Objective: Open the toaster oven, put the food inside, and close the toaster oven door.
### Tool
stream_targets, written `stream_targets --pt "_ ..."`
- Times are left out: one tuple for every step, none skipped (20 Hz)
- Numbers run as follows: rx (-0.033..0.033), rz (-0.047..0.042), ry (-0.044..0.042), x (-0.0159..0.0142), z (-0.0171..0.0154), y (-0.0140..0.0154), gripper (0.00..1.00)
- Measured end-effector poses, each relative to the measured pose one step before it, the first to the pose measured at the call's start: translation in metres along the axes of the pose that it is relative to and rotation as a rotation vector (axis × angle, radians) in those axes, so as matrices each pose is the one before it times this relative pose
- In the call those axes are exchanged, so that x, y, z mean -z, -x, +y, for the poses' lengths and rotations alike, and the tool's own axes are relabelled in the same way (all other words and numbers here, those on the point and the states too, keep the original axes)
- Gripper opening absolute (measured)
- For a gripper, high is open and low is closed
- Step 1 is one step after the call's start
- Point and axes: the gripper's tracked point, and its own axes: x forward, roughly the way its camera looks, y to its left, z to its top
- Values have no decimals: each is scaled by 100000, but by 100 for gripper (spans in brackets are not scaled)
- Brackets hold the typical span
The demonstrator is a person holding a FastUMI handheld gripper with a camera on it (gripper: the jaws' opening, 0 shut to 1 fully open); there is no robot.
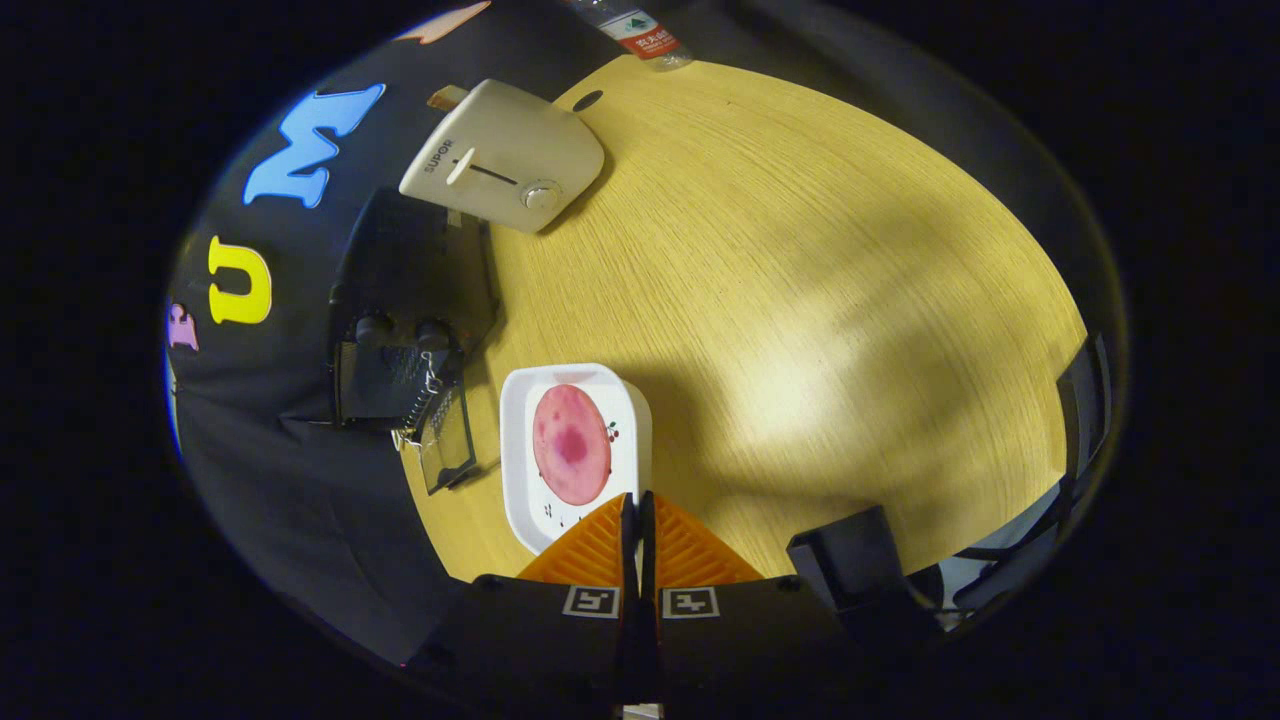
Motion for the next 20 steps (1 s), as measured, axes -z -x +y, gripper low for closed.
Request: stream_targets --pt "-1243 -1891 -1788 536 494 378 2" --pt "-1404 -1804 -2083 577 449 410 2" --pt "-1349 -1547 -2324 764 498 361 2" --pt "-1244 -1837 -1635 672 497 65 2" --pt "-1105 -1715 -1282 810 523 239 2" --pt "-1185 -1549 -1077 973 565 314 2" --pt "-1375 -1370 -846 930 680 219 2" --pt "-1535 -950 -823 1309 711 256 2" --pt "-1728 -675 -724 1211 866 170 2" --pt "-1461 -490 -528 1215 915 73 2" --pt "-1308 -232 -459 1215 965 -78 2" --pt "-953 108 -271 1043 970 -370 2" --pt "-754 602 -216 1103 700 -403 2" --pt "-552 504 105 982 894 -470 1" --pt "-390 614 395 943 719 -402 2" --pt "-397 625 413 877 859 -287 1" --pt "-497 747 669 784 752 -320 2" --pt "-498 466 795 624 781 -430 2" --pt "-423 565 885 578 778 -476 2" --pt "-287 601 848 387 677 -609 1"
